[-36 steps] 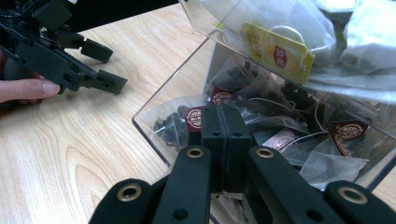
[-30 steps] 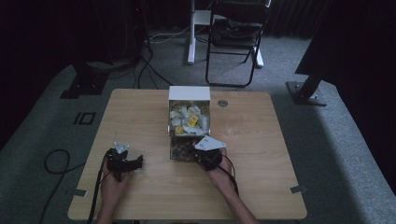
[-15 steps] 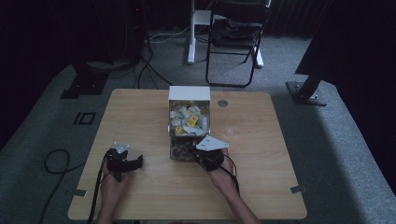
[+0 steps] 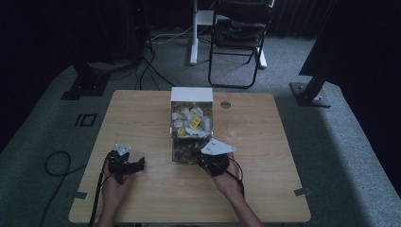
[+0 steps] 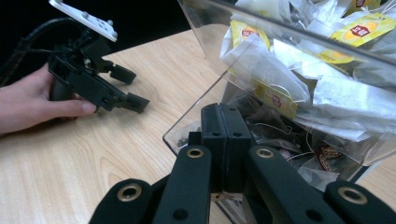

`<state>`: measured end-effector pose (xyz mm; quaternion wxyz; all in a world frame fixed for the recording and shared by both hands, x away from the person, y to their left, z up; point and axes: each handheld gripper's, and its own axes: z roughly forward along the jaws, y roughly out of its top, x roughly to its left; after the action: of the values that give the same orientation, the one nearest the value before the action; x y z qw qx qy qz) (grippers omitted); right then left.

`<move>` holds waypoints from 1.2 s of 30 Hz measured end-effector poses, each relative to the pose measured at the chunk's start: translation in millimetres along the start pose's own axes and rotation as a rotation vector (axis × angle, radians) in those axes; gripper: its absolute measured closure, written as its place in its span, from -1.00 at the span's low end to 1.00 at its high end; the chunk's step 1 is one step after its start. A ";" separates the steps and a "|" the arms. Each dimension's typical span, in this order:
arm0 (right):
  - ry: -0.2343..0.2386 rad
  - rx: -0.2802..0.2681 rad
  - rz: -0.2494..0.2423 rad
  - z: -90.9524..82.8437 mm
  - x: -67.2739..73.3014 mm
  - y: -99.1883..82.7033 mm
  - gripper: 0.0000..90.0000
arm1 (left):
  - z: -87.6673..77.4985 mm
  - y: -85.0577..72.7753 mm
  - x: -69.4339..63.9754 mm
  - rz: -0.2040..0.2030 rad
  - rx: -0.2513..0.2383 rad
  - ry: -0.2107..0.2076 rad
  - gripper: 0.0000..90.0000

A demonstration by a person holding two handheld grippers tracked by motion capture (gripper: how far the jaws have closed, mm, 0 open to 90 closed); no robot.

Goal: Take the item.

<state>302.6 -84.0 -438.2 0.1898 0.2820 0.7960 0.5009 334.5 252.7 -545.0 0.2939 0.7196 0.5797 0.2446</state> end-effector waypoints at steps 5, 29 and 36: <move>0.000 -0.008 0.004 -7.1 1.2 0.0 1.00 | 0.0 0.0 0.0 0.000 0.000 0.000 -0.70; -0.051 -0.002 -0.003 -33.2 -7.0 -7.7 1.00 | 0.0 0.0 0.0 0.000 -0.001 0.000 -0.70; -0.067 0.001 0.003 -38.6 -12.0 -9.1 1.00 | 0.0 0.0 0.0 0.000 0.000 0.000 -0.70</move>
<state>286.9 -121.4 -429.8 0.2155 0.2998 0.7891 0.4909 334.5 252.7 -545.0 0.2941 0.7195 0.5796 0.2447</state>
